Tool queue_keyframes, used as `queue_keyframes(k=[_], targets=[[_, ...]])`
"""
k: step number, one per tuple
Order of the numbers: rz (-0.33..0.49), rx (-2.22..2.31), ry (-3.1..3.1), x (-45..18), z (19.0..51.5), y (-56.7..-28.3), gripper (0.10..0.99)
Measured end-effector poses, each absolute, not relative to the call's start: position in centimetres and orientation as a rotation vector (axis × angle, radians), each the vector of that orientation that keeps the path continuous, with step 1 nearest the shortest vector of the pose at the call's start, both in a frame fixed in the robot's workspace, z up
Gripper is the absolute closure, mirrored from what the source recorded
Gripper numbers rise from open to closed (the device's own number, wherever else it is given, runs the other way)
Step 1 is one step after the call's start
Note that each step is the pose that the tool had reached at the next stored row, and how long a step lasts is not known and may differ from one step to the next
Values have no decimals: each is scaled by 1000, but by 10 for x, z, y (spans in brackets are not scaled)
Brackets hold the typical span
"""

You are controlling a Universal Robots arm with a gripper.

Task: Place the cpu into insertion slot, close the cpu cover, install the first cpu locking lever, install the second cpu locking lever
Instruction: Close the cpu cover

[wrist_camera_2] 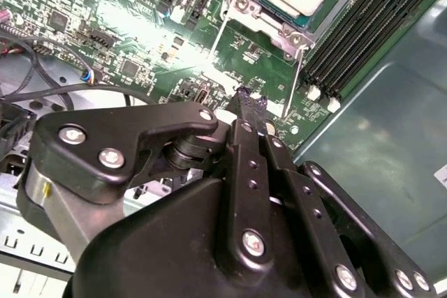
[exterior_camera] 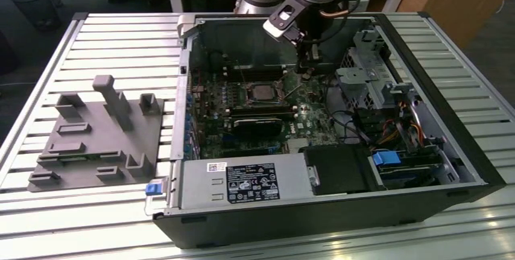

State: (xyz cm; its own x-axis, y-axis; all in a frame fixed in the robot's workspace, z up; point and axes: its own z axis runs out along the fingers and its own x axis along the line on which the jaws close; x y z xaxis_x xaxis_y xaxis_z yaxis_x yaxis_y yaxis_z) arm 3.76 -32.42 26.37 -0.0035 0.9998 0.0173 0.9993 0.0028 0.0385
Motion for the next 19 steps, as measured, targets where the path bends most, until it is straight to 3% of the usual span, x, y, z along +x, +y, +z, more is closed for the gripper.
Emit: queue_keyframes(k=[19], targets=[[44, 2217, 2223, 60, 261, -320, 980]])
